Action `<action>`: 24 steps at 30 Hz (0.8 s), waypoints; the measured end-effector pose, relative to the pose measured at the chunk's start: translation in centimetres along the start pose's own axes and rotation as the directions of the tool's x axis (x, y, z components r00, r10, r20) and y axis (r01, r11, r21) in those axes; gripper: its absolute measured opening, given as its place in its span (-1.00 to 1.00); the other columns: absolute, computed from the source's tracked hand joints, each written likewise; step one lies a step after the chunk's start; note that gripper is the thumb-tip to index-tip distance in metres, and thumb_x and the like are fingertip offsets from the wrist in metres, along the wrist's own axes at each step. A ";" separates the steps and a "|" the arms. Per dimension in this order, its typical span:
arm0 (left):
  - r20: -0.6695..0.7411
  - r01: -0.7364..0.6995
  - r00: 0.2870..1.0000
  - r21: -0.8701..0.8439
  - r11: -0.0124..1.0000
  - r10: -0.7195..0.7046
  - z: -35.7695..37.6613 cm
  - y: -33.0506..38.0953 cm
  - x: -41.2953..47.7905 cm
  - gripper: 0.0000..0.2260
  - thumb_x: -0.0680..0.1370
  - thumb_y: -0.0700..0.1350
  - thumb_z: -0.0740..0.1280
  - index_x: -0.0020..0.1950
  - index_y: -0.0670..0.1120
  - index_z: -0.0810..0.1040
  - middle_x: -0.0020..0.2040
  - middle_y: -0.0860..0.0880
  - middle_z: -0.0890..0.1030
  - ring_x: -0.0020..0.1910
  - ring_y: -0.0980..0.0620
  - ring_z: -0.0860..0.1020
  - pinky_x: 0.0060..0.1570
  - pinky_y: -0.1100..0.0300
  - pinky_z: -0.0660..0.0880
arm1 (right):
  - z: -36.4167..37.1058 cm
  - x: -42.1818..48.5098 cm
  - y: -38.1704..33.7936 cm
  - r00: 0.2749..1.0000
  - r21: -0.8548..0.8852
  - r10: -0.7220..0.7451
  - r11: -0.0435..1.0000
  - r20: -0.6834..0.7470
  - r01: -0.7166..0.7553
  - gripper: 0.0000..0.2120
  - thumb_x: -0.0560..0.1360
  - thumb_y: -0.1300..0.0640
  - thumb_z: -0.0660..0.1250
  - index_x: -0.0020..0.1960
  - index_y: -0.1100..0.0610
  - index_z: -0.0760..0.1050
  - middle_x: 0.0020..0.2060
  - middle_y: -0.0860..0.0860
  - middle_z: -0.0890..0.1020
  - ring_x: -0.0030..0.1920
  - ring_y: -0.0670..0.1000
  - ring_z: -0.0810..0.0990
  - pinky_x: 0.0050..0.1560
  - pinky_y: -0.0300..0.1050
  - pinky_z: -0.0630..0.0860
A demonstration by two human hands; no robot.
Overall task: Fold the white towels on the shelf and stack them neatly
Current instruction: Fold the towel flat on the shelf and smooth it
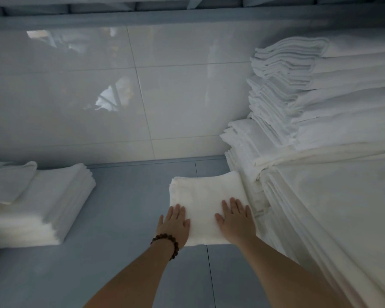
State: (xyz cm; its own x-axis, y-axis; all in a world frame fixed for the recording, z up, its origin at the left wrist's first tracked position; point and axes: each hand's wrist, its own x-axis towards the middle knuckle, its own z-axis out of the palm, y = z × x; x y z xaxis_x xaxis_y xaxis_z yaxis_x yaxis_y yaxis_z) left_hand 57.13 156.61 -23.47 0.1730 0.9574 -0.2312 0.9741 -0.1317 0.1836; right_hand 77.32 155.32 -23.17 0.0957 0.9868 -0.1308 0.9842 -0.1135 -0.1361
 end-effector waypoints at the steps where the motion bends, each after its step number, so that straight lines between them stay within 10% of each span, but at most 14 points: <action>1: -0.002 0.001 1.000 -0.011 1.000 -0.001 -0.2 0.0 -0.1 -0.51 0.64 0.06 -0.16 0.54 -0.05 -0.12 0.56 0.00 -0.12 0.52 0.02 -0.13 0.49 -0.01 -0.13 | -0.2 0.0 0.0 1.000 -0.004 -0.007 1.000 0.009 0.007 -0.42 0.59 -0.19 -0.17 0.54 0.01 -0.11 0.55 0.05 -0.07 0.54 0.06 -0.13 0.51 0.09 -0.17; 24: -0.457 0.149 0.837 -0.341 0.928 -0.302 -8.3 -7.1 -15.4 -0.52 0.60 0.14 0.06 0.47 -0.02 0.23 0.44 -0.02 0.34 0.41 -0.02 0.30 0.40 0.02 0.21 | -6.7 -9.5 -13.4 0.888 0.338 -0.359 0.830 -0.287 0.444 -0.55 0.58 -0.05 0.16 0.39 0.15 0.35 0.34 0.07 0.46 0.34 0.07 0.40 0.37 -0.03 0.31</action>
State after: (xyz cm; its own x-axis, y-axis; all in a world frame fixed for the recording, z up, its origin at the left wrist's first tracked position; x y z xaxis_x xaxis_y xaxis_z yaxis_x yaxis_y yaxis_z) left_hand 46.32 144.92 -13.24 -0.2160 0.9582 0.1874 0.8803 0.1081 0.4619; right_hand 64.24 148.23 -13.52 -0.2254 0.9504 0.2143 0.8088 0.3052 -0.5027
